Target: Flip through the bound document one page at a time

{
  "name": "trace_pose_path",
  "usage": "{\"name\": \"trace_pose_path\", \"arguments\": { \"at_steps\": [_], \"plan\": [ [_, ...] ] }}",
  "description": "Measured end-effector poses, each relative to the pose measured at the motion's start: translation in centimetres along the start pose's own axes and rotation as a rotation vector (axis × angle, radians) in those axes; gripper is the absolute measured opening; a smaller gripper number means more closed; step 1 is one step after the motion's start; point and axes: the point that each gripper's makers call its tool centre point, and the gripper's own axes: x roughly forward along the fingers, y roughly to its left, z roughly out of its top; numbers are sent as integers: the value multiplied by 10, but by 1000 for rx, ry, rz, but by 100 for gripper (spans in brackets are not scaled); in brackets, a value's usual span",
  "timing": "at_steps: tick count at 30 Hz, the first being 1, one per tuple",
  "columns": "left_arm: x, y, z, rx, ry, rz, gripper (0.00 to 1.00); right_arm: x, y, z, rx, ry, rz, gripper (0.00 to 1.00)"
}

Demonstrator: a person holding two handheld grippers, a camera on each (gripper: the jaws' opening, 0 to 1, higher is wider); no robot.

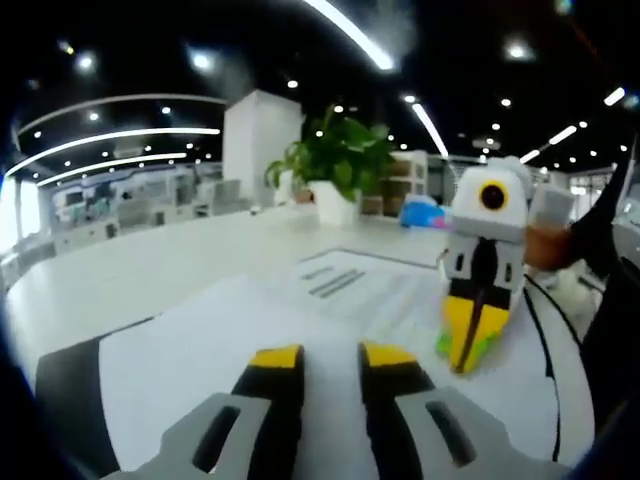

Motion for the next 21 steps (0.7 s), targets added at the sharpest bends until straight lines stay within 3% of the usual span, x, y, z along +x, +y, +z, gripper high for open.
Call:
{"name": "trace_pose_path", "arguments": {
  "at_steps": [1, 11, 21],
  "plan": [
    [-1, 0, 0, -2, 1, -2, 24, 1, 3, 0, -32, 4, 2, 4],
    [-1, 0, -1, 3, 2, -3, 25, 3, 24, -1, -63, 28, 25, 4],
    [-2, 0, 0, 3, 2, -5, 25, 2, 42, -1, -47, 33, 60, 4]
  ]
}}
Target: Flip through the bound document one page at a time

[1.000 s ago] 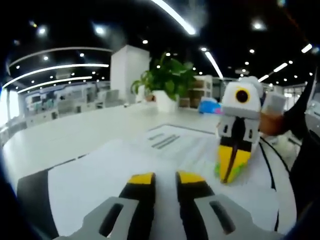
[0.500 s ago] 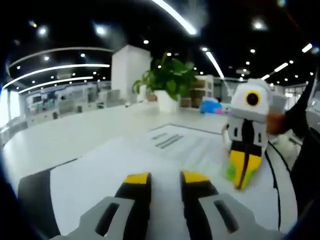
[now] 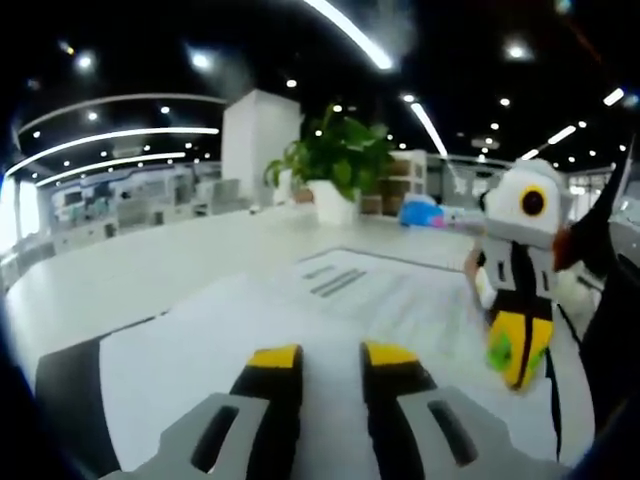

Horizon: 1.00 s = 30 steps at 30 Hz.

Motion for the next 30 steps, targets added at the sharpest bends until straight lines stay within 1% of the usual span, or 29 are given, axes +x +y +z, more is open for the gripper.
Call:
{"name": "trace_pose_path", "arguments": {
  "at_steps": [16, 19, 30],
  "plan": [
    [0, 1, 1, 2, -3, 0, 25, 1, 7, 1, 2, -10, 7, 4],
    [0, 1, 1, 0, -3, -1, 25, 1, 10, 2, 2, -10, 18, 4],
    [0, 0, 1, 4, -4, -2, 25, 1, 11, 1, 13, -8, 24, 4]
  ]
}}
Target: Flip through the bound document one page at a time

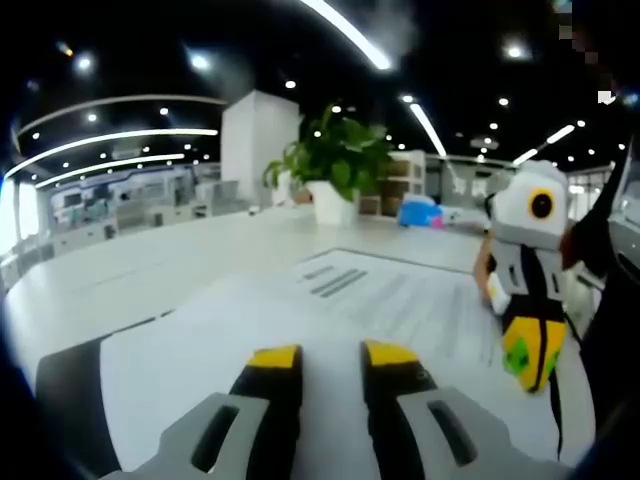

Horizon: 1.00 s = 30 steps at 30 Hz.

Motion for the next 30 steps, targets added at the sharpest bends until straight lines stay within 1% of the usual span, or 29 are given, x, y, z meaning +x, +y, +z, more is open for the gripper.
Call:
{"name": "trace_pose_path", "arguments": {
  "at_steps": [6, 7, 9, 10, 12, 14, 16, 17, 19, 21, 23, 25, 30],
  "plan": [
    [0, 0, 0, -1, 0, 1, 25, 0, 2, 0, -2, -4, 5, 4],
    [0, 0, 0, -4, 0, 1, 25, 0, 3, 1, -1, -14, 15, 4],
    [0, 0, 0, -13, 1, 1, 25, -1, 10, 4, 9, -47, 62, 5],
    [0, 0, 0, -16, 1, 0, 25, -3, 7, 4, 20, -48, 49, 5],
    [0, 0, 0, -16, 0, 1, 25, -5, 5, 8, 41, -64, 49, 5],
    [0, 0, 0, -16, 0, 1, 25, -7, 5, 9, 39, -71, 45, 5],
    [0, -1, 0, -16, -1, 2, 25, -10, 5, 14, 46, -96, 45, 6],
    [0, -1, 0, -18, -1, 2, 25, -10, 5, 15, 49, -99, 44, 8],
    [0, 0, 0, -22, -3, 4, 26, -12, 4, 17, 70, -108, 42, 15],
    [0, 0, 0, -28, -2, 5, 26, -13, 4, 17, 77, -105, 42, 16],
    [0, 1, 0, -37, -2, 4, 28, -16, 5, 17, 69, -106, 38, 19],
    [0, 3, 0, -41, -3, 22, 31, -20, 2, 16, 53, -108, 22, 21],
    [0, 4, -2, -50, -2, 28, 32, -33, -4, 13, 44, -123, -11, 21]
  ]
}}
